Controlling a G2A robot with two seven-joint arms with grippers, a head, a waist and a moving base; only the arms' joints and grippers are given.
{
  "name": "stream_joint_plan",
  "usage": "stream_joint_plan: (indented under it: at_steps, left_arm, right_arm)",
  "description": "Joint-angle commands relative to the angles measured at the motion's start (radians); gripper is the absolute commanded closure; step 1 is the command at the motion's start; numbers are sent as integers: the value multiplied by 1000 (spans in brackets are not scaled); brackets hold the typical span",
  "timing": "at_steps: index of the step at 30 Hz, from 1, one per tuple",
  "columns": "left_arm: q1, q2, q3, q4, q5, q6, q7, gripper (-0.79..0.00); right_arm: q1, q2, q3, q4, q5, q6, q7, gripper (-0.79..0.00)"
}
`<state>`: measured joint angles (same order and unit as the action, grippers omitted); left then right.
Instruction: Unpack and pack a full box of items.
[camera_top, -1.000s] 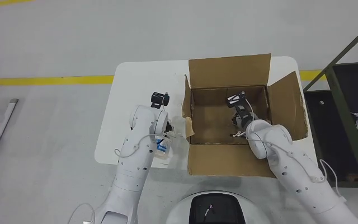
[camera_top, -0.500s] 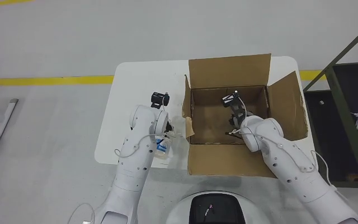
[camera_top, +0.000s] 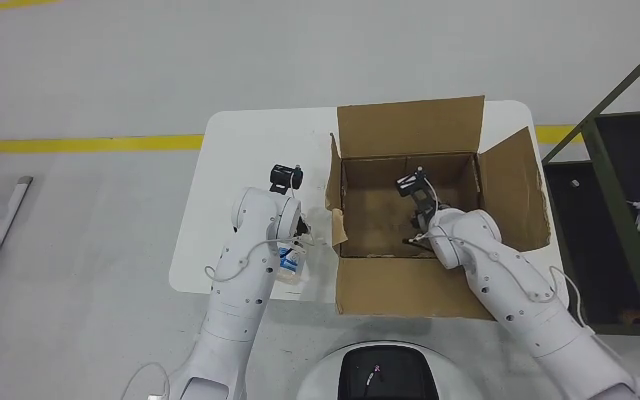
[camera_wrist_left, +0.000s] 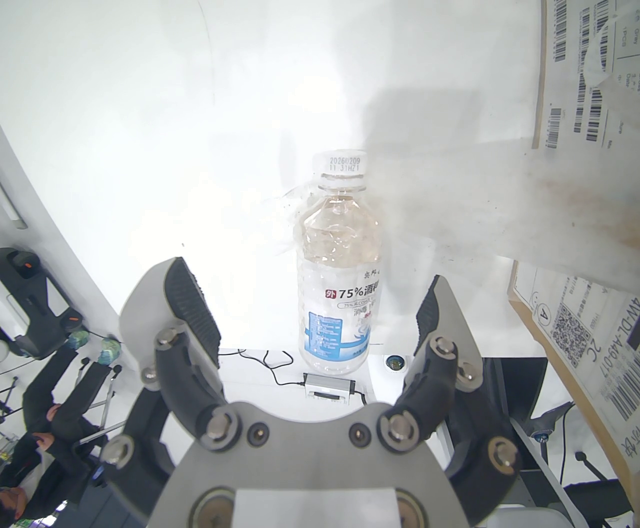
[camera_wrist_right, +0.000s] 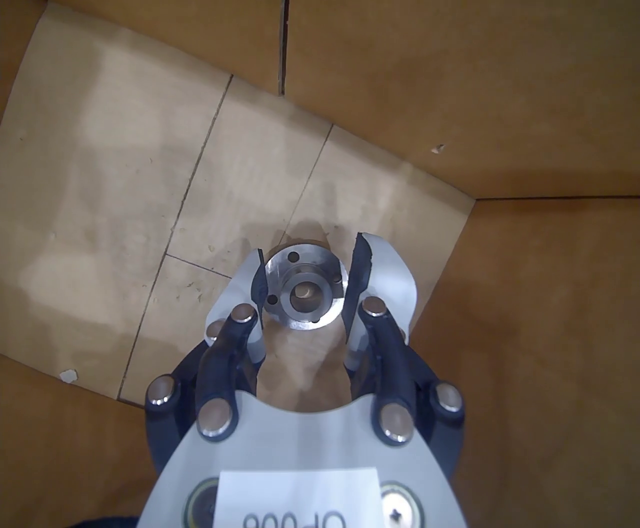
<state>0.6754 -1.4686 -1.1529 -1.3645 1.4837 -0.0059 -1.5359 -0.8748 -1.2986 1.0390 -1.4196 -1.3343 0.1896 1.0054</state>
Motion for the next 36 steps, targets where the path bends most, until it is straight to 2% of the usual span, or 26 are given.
stream_joint_plan:
  at_steps: [1,10,17,19,21,22,24,25,27,36]
  left_arm:
    - [0,0,0,0,0,0,0,-785]
    - [0,0,0,0,0,0,0,-785]
    - [0,0,0,0,0,0,0,-785]
    - [0,0,0,0,0,0,0,-785]
    - [0,0,0,0,0,0,0,-785]
    - [0,0,0,0,0,0,0,-785]
    - [0,0,0,0,0,0,0,-785]
    - [0,0,0,0,0,0,0,-785]
    - [0,0,0,0,0,0,0,-785]
    - [0,0,0,0,0,0,0,-785]
  right_arm:
    - [1,-3,-1,8,2,-2,0,-372]
    - [7,-14,-6,38,3,-4,-4,-363]
    - [15,-22,-3,56,3,-4,-5,-317]
    - [17,-24,-1,56,2,-3,-4,-296]
    - [16,-25,1,56,-1,-2,-4,-206]
    - [15,-26,2,56,-2,-2,-4,-197]
    - [14,-27,3,56,-6,-3,-3,-92]
    - [13,-28,3,55,-8,-2,-2,-83]
    - [10,-29,4,51,-12,-4,-3,0]
    - [-8,-32,23,17,-30,-7,-6,0]
